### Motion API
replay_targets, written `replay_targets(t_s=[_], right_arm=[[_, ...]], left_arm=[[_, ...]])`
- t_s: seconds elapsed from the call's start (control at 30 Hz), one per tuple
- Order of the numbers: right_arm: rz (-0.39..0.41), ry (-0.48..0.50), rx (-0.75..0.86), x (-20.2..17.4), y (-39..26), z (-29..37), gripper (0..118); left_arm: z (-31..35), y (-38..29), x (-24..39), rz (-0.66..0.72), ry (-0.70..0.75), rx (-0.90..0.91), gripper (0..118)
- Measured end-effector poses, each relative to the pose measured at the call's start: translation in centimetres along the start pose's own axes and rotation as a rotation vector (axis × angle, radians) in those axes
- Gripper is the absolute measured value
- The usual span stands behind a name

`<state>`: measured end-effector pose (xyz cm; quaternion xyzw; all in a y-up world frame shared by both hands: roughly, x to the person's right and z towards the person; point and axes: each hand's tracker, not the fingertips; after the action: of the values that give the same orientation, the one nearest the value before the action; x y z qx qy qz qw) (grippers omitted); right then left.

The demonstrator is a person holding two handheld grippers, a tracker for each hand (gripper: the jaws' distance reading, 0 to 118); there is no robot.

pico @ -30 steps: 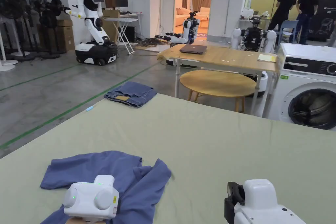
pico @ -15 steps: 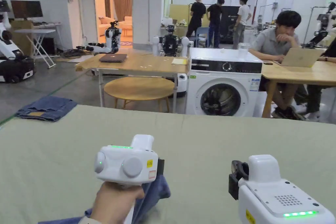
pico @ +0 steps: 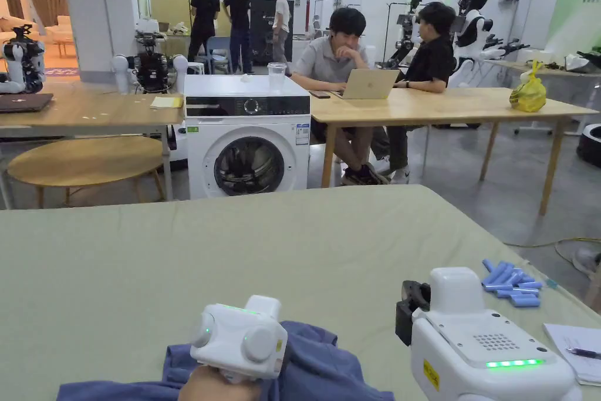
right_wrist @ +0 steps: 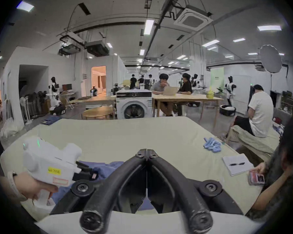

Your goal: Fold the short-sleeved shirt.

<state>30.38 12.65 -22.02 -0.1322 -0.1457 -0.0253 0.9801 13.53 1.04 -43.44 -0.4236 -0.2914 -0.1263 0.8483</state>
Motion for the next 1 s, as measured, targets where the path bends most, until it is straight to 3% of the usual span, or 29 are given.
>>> replay_targets(t_s=[0.13, 0.2, 0.23, 0.3, 0.33, 0.47, 0.6, 0.7, 0.73, 0.77, 0.83, 1.0], right_arm=[[-0.004, 0.004, -0.014, 0.0, -0.5, -0.4, 0], [0.001, 0.015, -0.020, -0.5, -0.8, -0.5, 0], [0.002, 0.021, -0.024, -0.7, -0.8, -0.5, 0], [0.001, 0.040, -0.027, -1.5, -1.0, -0.5, 0], [0.004, 0.047, -0.028, -2.0, -1.2, -0.5, 0], [0.036, 0.089, -0.035, -4.1, -2.4, -0.7, 0], [0.053, 0.147, -0.041, -6.5, -3.9, -0.4, 0], [0.047, 0.179, -0.042, -7.9, -4.7, -0.2, 0], [0.042, 0.188, -0.045, -8.3, -5.0, -0.2, 0], [0.042, 0.193, -0.050, -8.6, -5.1, -0.2, 0], [0.042, 0.197, -0.057, -9.2, -5.4, -0.2, 0], [0.034, 0.203, -0.074, -9.6, -5.9, -0.4, 0]], left_arm=[[0.0, -0.8, 0.6, -0.002, -0.004, 0.024, 1], [1.5, -1.1, 0.8, -0.015, 0.006, 0.061, 9], [2.2, -1.3, 0.6, -0.028, 0.023, 0.090, 29], [4.4, -2.0, -0.1, -0.034, 0.052, 0.114, 82], [6.2, -2.8, -0.8, -0.027, 0.065, 0.150, 100], [13.5, -6.2, -3.6, -0.053, 0.152, 0.304, 100], [20.9, -11.6, -7.7, -0.071, 0.327, 0.463, 100], [24.3, -15.3, -10.9, -0.006, 0.368, 0.496, 100], [25.0, -16.4, -11.8, 0.034, 0.380, 0.482, 93], [25.5, -17.3, -12.5, 0.064, 0.384, 0.474, 74], [26.0, -18.4, -14.0, 0.154, 0.344, 0.459, 3], [22.9, -18.7, -17.6, 0.225, 0.337, 0.316, 0]])
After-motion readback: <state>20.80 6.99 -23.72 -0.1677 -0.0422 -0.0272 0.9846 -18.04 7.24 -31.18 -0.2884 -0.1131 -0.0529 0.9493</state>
